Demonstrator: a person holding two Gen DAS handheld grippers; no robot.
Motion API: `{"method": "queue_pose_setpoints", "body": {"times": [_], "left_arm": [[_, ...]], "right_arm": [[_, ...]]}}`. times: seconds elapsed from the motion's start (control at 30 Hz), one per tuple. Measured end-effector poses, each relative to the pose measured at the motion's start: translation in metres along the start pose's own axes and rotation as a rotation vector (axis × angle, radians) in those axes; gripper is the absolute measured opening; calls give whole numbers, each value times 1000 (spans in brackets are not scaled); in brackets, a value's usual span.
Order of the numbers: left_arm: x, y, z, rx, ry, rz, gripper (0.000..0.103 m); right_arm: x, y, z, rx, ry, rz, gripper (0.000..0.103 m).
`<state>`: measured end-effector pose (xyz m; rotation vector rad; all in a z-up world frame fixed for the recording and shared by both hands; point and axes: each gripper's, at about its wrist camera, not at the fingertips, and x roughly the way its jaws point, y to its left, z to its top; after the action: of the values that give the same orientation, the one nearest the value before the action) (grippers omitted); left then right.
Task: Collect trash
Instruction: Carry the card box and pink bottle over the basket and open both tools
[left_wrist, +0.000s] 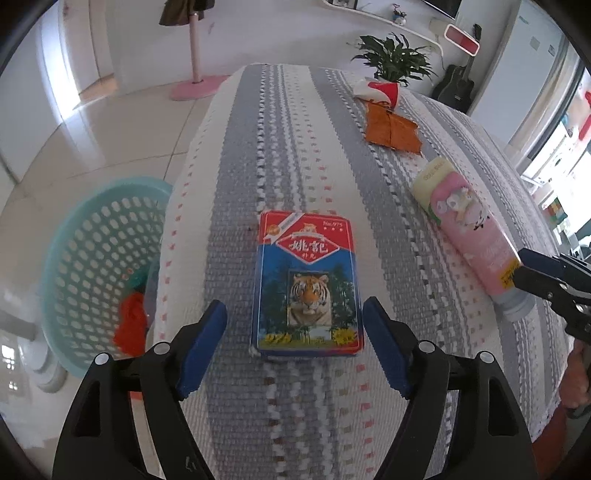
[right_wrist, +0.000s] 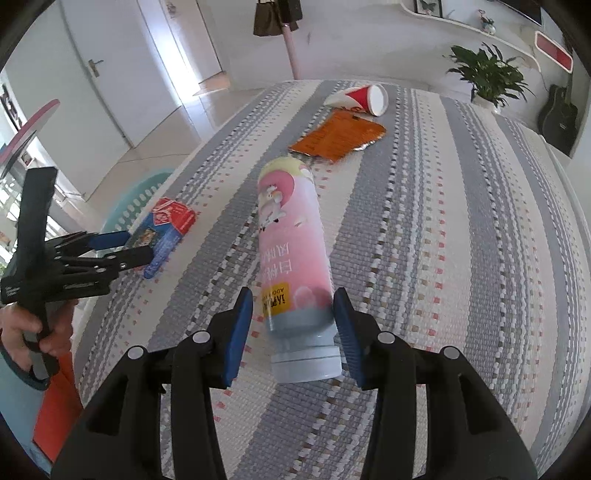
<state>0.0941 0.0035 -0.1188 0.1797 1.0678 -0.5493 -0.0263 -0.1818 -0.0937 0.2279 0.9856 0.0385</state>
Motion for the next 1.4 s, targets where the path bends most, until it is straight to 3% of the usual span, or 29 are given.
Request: {"method": "queue_pose_setpoints", "body": {"times": [0.1, 0.27, 0.33, 0.4, 0.6, 0.7, 0.77, 0.83, 0.97, 1.2, 1.4], "left_arm": [[5, -4, 7, 12, 2, -8, 75], [18, -10, 10, 19, -16, 8, 74], [19, -14, 10, 31, -30, 26, 71], [19, -17, 11, 47, -41, 47, 58], [8, -12, 13, 20, -97, 58, 58], [-8, -9, 15, 17, -145, 56, 57], [-17, -6, 16, 6, -165, 52, 57], [-26, -1, 18, -3, -181, 60, 57], [-61, 22, 28, -51, -243, 65, 58], [-121, 93, 51, -190, -377, 84, 58], [-122, 158, 40, -359, -395, 92, 58]], "right_arm": [[-5, 4, 3, -13, -27, -14, 57], [-8, 8, 21, 6, -61, -45, 65], [-3, 9, 30, 12, -64, -71, 65], [4, 10, 36, 9, -59, -97, 65], [35, 17, 40, -31, 29, -217, 65], [43, 17, 35, -32, 50, -202, 64], [48, 16, 34, -29, 65, -197, 48], [50, 17, 36, -6, 71, -180, 47], [46, 27, 50, 42, 55, -66, 46], [30, 103, 99, -6, -50, 49, 46], [43, 183, 129, -87, -80, 118, 46]]}}
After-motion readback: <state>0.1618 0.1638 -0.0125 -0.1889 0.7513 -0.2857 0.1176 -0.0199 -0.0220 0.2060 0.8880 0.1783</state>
